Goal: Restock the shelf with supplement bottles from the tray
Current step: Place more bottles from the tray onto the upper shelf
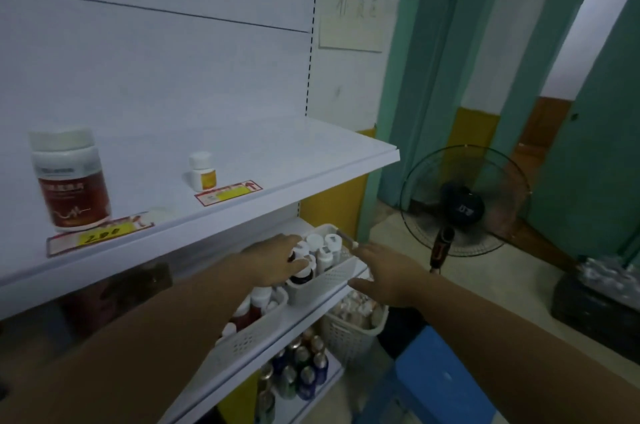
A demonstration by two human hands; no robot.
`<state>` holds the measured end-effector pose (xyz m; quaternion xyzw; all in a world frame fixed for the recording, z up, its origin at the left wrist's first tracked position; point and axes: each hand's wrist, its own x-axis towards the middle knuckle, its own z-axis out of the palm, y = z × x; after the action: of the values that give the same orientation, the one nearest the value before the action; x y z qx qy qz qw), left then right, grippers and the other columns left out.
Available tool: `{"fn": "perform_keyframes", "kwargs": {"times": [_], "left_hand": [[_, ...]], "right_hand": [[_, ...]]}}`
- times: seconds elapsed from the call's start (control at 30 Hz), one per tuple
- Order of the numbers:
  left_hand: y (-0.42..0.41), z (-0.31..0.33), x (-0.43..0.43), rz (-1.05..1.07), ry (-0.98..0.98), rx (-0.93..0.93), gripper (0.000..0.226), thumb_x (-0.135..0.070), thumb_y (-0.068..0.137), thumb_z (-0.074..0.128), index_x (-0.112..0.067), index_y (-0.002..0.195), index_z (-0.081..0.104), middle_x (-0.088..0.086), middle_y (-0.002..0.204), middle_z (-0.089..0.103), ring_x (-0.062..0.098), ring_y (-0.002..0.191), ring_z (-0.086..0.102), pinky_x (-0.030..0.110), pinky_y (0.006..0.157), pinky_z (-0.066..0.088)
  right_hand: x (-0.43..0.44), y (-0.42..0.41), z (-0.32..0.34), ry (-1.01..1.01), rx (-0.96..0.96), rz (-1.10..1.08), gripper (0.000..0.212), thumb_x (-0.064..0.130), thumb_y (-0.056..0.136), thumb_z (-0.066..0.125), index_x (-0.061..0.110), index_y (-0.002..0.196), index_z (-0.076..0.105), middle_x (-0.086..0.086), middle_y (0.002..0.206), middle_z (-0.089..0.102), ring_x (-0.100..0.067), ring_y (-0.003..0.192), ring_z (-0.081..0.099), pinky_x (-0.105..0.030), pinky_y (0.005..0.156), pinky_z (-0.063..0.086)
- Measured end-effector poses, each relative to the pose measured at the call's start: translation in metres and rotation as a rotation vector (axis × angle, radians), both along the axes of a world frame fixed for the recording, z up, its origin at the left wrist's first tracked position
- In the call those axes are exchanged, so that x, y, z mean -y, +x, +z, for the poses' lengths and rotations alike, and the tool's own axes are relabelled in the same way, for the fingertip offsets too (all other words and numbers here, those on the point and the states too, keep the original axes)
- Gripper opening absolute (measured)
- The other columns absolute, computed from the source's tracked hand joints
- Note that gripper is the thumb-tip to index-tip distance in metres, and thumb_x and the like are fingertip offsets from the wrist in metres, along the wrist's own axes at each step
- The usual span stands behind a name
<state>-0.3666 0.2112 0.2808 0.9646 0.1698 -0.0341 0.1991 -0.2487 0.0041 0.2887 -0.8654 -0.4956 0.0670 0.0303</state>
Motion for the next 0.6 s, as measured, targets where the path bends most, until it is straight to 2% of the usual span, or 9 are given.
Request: {"fn": "perform_keyframes", "kwargs": {"times": [0.1,0.23,0.33,0.47,0.6], "left_hand": [[0.021,-0.021,-0.014,0.022,-0.036,-0.021,0.064,-0.051,0.088,0.049,-0.022,0.143,0.032,0.003,0.147,0.042,0.021,0.124,0.049,0.034,0.101,0.040],[0.057,-0.048,-0.028,0.060,-0.078,-0.037,0.063,-0.049,0.088,0.051,-0.024,0.143,0.032,0.000,0.148,0.041,0.020,0.129,0.045,0.033,0.104,0.037],[0.085,-0.070,-0.034,0.115,-0.090,-0.090,0.066,-0.044,0.089,0.052,-0.023,0.146,0.026,0.000,0.152,0.034,0.021,0.134,0.039,0.030,0.105,0.033],[0.132,-0.091,-0.037,0.208,-0.084,-0.104,0.059,-0.037,0.090,0.054,-0.019,0.143,0.035,0.005,0.148,0.040,0.022,0.131,0.043,0.029,0.104,0.034],[0.177,-0.115,-0.041,0.331,-0.001,-0.193,0.052,-0.035,0.091,0.052,-0.016,0.138,0.041,0.007,0.143,0.045,0.024,0.128,0.045,0.034,0.106,0.035]], "right_hand": [[-0.013,0.030,-0.020,-0.025,-0.043,-0.009,0.068,0.053,0.090,0.045,0.021,0.145,0.025,-0.005,0.155,0.025,-0.023,0.139,0.027,-0.036,0.109,0.028],[-0.036,0.076,-0.042,-0.015,-0.086,0.003,0.065,0.050,0.090,0.047,0.018,0.144,0.029,-0.007,0.152,0.030,-0.025,0.136,0.032,-0.037,0.108,0.032],[-0.055,0.112,-0.064,-0.051,-0.100,0.090,0.062,0.046,0.092,0.046,0.017,0.144,0.030,-0.006,0.151,0.033,-0.023,0.136,0.033,-0.037,0.109,0.032],[-0.086,0.167,-0.090,-0.014,-0.154,0.194,0.056,0.034,0.092,0.050,0.015,0.142,0.034,-0.010,0.150,0.035,-0.028,0.129,0.043,-0.035,0.101,0.038],[-0.120,0.207,-0.121,0.010,-0.271,0.284,0.049,0.022,0.092,0.051,0.012,0.138,0.038,-0.008,0.142,0.045,-0.026,0.132,0.040,-0.034,0.108,0.030]]}}
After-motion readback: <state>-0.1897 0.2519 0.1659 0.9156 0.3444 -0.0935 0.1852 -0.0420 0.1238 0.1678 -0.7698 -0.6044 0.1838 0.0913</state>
